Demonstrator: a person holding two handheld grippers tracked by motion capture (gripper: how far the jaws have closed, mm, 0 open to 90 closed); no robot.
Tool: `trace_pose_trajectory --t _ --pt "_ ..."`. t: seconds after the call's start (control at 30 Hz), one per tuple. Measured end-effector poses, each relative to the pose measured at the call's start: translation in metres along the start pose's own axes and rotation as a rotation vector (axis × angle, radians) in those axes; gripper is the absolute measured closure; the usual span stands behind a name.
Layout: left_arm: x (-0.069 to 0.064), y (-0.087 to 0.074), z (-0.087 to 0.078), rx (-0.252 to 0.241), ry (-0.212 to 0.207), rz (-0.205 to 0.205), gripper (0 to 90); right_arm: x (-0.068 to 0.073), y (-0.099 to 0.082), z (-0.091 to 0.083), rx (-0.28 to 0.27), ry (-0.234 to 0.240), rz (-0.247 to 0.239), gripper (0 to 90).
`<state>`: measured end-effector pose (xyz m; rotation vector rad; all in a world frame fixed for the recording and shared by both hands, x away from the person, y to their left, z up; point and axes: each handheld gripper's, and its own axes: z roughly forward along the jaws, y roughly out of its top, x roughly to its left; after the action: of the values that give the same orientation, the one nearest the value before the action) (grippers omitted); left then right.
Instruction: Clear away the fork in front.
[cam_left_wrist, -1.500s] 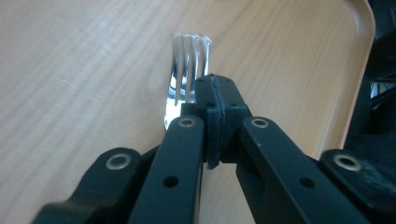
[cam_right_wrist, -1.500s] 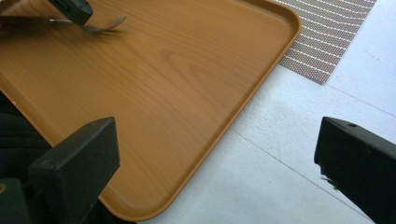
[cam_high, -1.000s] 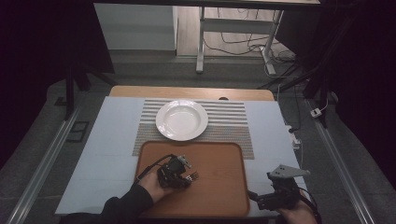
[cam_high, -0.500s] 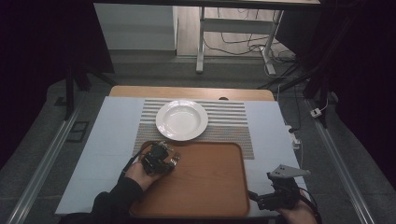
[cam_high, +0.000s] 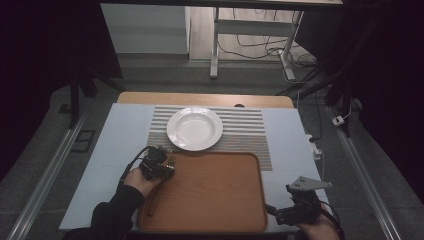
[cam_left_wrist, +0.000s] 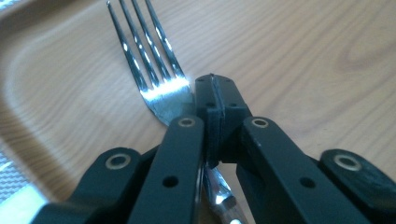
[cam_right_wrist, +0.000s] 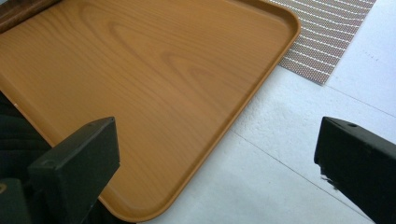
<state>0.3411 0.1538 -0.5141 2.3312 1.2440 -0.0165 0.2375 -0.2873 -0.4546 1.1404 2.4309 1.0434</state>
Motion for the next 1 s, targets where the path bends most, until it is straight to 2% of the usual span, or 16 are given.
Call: trace_pose_trajectory --t 0.1,0.23,0.37,0.47,0.57,0.7,0.8,0.87,1.0 --pt "0.006 -0.001 -0.002 -0.008 0.009 -0.022 88.7 0.0 0.0 0.0 0.001 0.001 0.001 0.7" --pt "0.008 -0.002 -0.002 -0.016 0.01 -0.032 87.7 0.0 0.0 0.0 0.002 0.0 0.003 0.7" --pt "0.006 -0.002 -0.005 -0.018 0.015 -0.023 78.3 0.0 0.0 0.0 0.0 0.0 0.003 0.7" --pt "0.004 -0.003 -0.01 -0.033 0.006 -0.014 67.9 0.0 0.0 -0.001 0.0 -0.002 0.003 0.7" --pt "0.0 -0.005 -0.019 -0.069 -0.025 0.007 56.0 0.0 0.0 -0.001 -0.003 -0.003 0.007 0.7" --pt "-0.004 -0.01 -0.03 -0.118 -0.039 0.048 39.8 0.0 0.0 -0.001 0.0 -0.004 0.005 0.7" --pt "-0.005 -0.015 -0.037 -0.148 -0.055 0.055 31.3 0.0 0.0 -0.001 0.0 -0.004 0.006 0.7" --pt "-0.007 -0.017 -0.041 -0.163 -0.045 0.039 27.2 0.0 0.0 -0.001 0.0 -0.004 0.006 0.7" --pt "-0.008 -0.024 -0.05 -0.191 -0.054 0.042 19.7 0.0 0.0 -0.001 0.001 -0.004 0.005 0.7"
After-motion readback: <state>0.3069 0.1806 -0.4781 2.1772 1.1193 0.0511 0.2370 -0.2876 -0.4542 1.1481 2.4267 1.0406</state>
